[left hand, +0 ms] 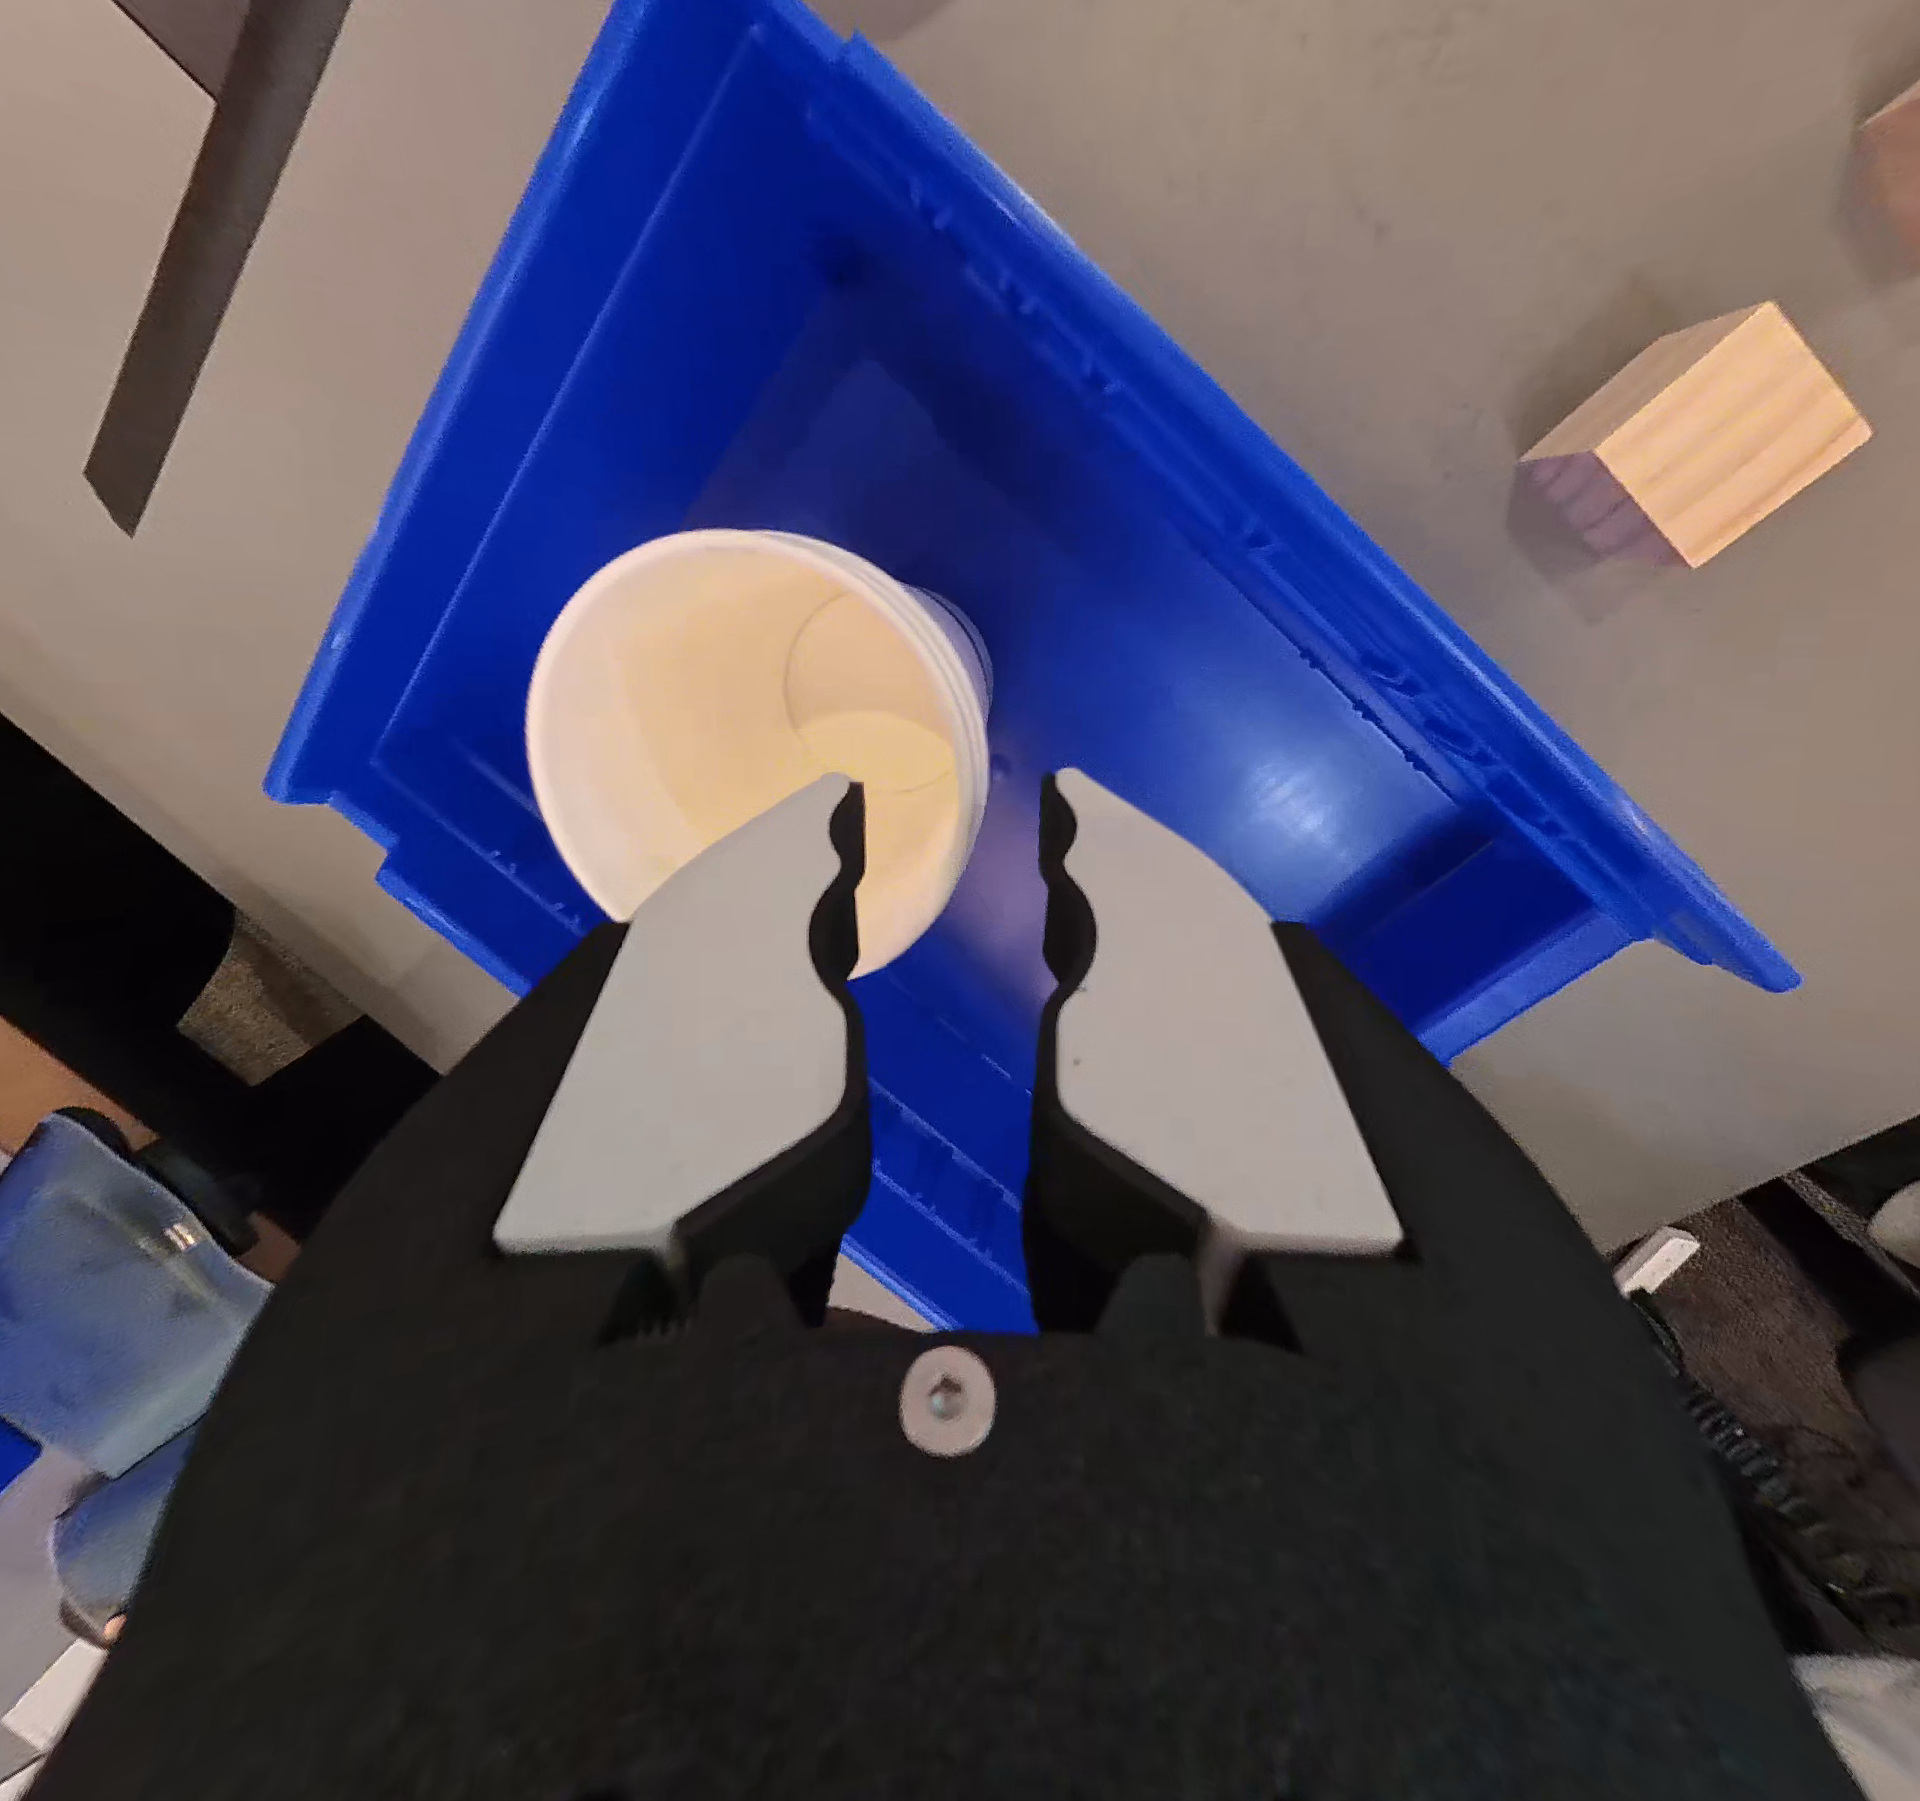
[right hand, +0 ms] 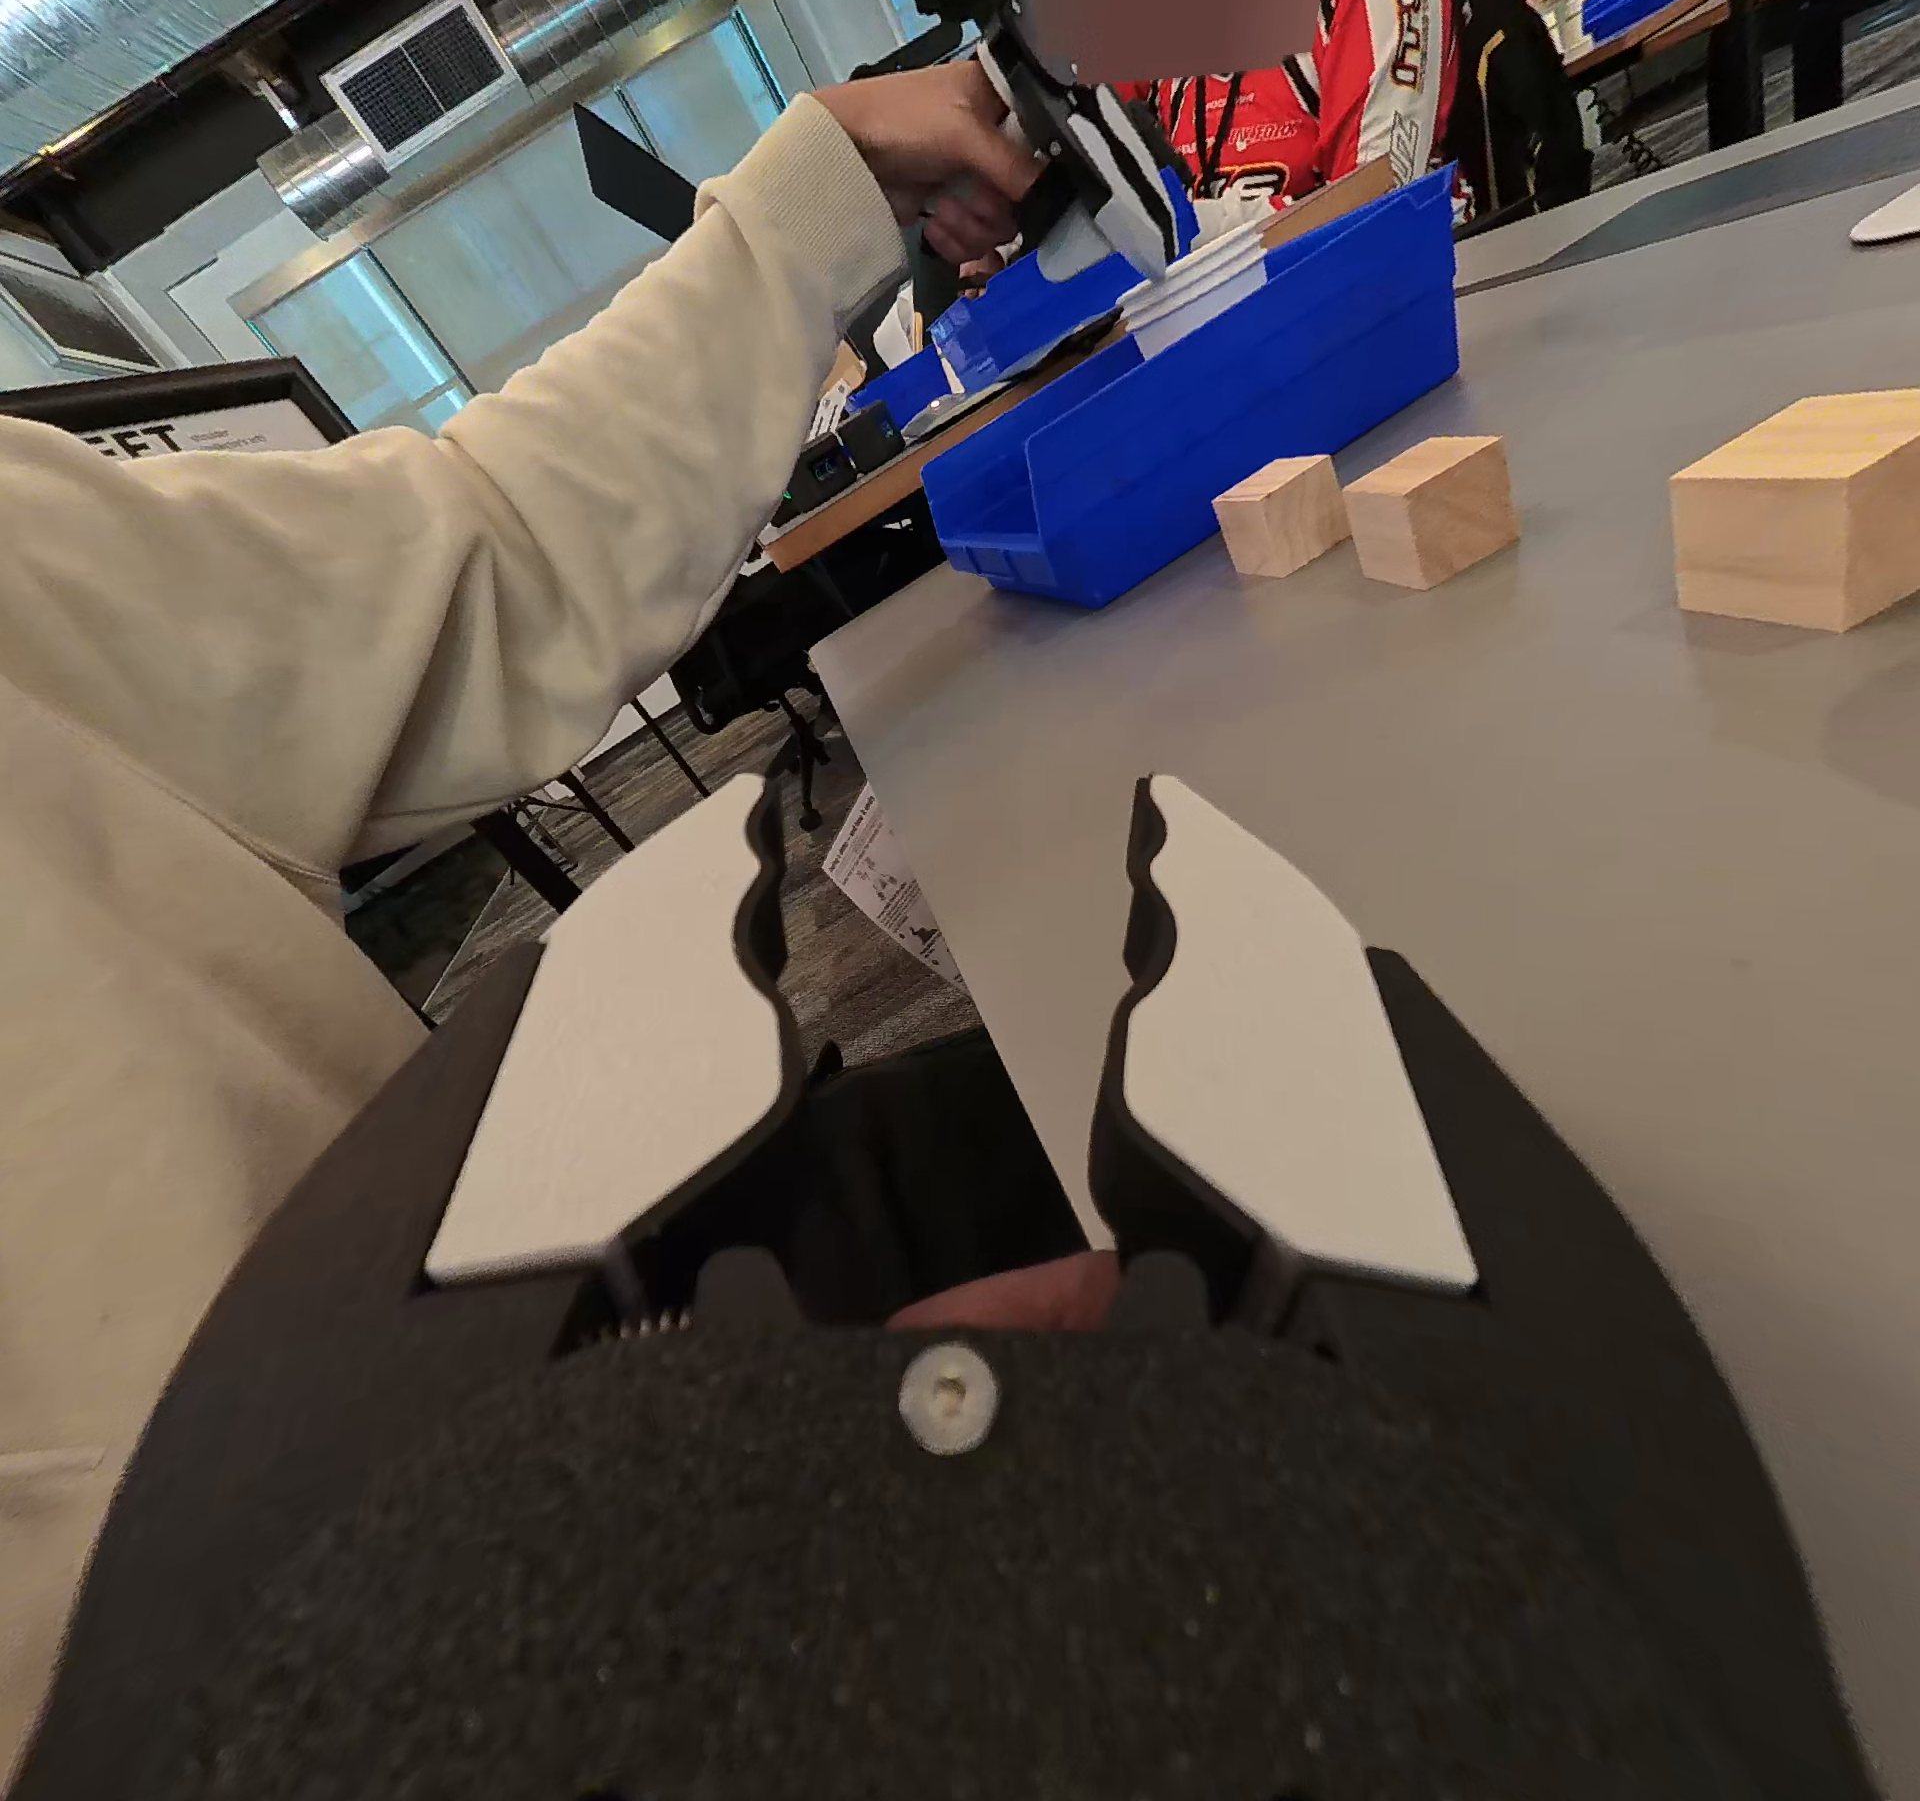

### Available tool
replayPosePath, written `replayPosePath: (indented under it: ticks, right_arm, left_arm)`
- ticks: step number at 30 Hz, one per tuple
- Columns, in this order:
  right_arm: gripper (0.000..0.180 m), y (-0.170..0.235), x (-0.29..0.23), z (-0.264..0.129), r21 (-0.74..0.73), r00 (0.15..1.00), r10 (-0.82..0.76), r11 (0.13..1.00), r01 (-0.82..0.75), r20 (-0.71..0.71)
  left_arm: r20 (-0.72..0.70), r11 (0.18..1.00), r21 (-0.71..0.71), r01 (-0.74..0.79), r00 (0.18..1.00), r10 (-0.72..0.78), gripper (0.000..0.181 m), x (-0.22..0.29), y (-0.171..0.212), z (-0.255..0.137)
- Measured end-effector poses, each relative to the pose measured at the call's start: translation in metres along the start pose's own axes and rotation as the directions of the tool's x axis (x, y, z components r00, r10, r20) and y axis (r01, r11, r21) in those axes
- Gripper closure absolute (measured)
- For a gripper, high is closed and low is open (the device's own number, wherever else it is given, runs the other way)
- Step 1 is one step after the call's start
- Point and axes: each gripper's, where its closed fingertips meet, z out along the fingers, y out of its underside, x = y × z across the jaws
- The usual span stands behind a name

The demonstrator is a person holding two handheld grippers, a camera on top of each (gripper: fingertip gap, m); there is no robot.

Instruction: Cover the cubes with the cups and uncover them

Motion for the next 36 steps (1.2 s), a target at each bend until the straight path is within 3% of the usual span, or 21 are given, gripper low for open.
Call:
replayPosePath:
  ticks: [7, 10, 26, 36]
  right_arm:
    - [0.124, 0.006, -0.004, 0.003, -0.024, 1.000, -0.003, 1.000, 0.004, 0.021]
    - [0.123, 0.006, -0.003, 0.003, -0.026, 1.000, 0.008, 1.000, -0.007, 0.027]
    - [0.123, 0.016, -0.006, 0.007, -0.075, 0.998, 0.026, 0.997, -0.022, 0.052]
    - [0.124, 0.020, -0.012, 0.008, -0.105, 0.996, 0.041, 0.994, -0.033, 0.081]
  left_arm:
    - [0.006, 0.999, -0.042, -0.011, 1.000, 0.012, 0.154, 0.000, 0.007, 0.009]
    - [-0.018, 1.000, -0.027, -0.003, 1.000, 0.003, 0.175, 0.001, 0.007, 0.009]
    - [-0.040, 1.000, -0.017, -0.010, 0.999, 0.009, 0.174, 0.002, 0.007, -0.007]
    - [-0.212, 1.000, 0.002, -0.007, 0.977, 0.007, 0.177, 0.036, 0.007, -0.005]
